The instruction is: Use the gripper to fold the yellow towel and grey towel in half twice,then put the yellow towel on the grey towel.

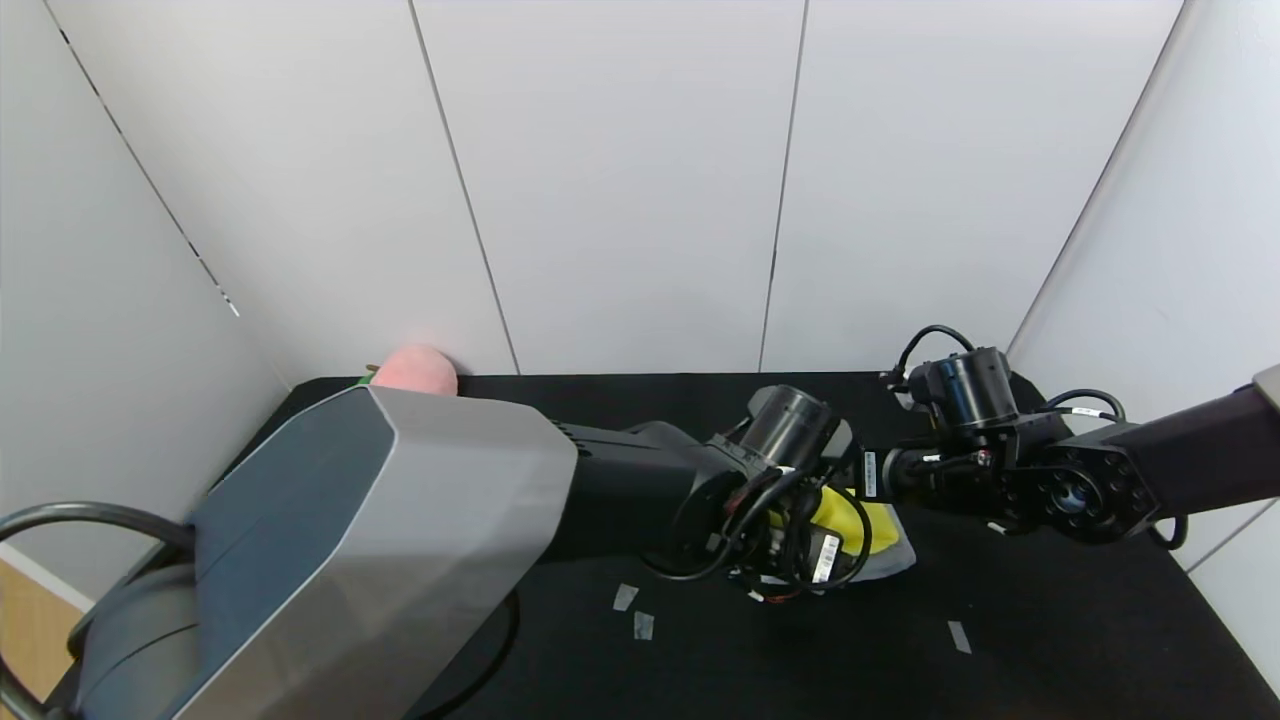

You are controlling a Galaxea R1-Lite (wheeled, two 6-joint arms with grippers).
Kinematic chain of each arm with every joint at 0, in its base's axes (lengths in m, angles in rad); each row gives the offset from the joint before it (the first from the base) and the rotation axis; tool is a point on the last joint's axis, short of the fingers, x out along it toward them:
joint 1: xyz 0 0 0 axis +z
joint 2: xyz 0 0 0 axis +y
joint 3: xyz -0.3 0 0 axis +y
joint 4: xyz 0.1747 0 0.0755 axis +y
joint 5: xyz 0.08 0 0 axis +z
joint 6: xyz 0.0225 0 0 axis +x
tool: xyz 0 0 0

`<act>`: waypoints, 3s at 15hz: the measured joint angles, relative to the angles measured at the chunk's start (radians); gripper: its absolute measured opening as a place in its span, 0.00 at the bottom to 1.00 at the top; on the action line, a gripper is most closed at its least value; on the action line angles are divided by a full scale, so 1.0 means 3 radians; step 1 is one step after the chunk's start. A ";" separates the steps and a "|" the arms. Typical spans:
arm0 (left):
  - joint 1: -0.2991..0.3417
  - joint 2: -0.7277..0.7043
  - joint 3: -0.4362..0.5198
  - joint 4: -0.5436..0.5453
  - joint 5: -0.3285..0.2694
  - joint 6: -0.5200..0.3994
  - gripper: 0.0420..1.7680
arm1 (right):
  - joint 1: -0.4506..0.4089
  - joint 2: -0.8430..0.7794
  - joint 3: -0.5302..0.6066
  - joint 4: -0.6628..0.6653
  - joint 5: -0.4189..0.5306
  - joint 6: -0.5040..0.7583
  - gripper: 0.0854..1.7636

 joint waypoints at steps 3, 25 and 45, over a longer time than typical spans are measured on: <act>0.0000 -0.0118 0.0067 0.0004 0.0023 0.0000 0.93 | 0.0039 -0.0135 0.0037 0.0000 -0.0006 -0.0003 0.93; 0.0298 -0.2318 0.1933 -0.0038 0.0275 -0.0013 0.97 | 0.0426 -0.1574 0.0791 0.0409 -0.0060 -0.0021 0.96; 0.1101 -0.4898 0.2689 0.0859 0.0379 0.0419 0.97 | -0.0382 -0.3745 0.1120 0.1952 -0.0057 -0.0228 0.96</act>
